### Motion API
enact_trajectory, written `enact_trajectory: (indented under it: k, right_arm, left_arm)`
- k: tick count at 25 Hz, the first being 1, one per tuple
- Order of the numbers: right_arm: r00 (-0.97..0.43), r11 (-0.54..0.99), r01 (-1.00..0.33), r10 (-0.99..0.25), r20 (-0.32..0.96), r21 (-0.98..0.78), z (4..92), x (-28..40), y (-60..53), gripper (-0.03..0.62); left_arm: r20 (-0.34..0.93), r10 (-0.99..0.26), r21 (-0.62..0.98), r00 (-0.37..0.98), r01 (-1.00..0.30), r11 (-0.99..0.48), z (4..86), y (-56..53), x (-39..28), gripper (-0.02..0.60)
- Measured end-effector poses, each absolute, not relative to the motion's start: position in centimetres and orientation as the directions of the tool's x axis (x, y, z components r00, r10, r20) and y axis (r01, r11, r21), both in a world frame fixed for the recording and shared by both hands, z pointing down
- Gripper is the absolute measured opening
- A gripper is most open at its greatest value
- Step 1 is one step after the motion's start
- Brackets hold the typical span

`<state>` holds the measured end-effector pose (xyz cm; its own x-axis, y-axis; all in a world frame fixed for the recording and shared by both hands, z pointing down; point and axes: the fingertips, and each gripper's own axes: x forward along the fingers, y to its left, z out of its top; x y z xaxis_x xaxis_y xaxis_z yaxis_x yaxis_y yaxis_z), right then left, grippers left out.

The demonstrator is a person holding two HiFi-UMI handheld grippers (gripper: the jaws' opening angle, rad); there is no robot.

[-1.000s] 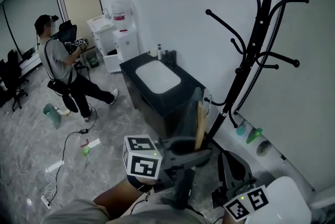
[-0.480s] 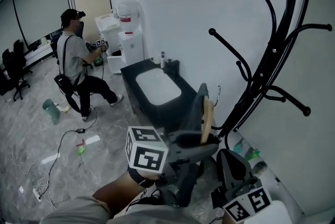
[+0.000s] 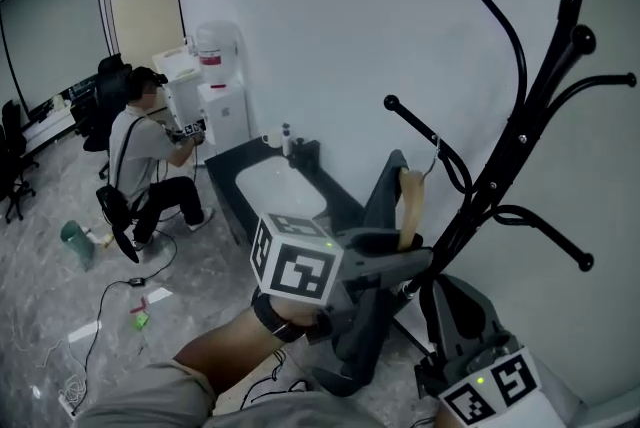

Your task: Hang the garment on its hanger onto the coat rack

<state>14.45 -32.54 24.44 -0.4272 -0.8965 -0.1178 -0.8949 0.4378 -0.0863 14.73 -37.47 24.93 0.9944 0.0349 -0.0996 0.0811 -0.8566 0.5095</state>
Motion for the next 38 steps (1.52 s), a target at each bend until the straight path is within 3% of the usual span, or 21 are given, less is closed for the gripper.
enact_trajectory:
  k: [19, 38]
  right_arm:
    - [-0.382, 0.398, -0.911, -0.913, -0.142, -0.110, 24.4, 17.1, -36.1, 0.015]
    - [-0.359, 0.375, -0.915, -0.925, -0.120, -0.148, 25.9, 18.3, -35.4, 0.015]
  left_arm:
    - [-0.067, 0.036, 0.651, 0.997, 0.071, -0.756, 29.0, -44.9, 19.7, 0.130]
    - [0.047, 0.112, 0.709, 0.993, 0.046, -0.704, 36.8, -42.4, 24.0, 0.129]
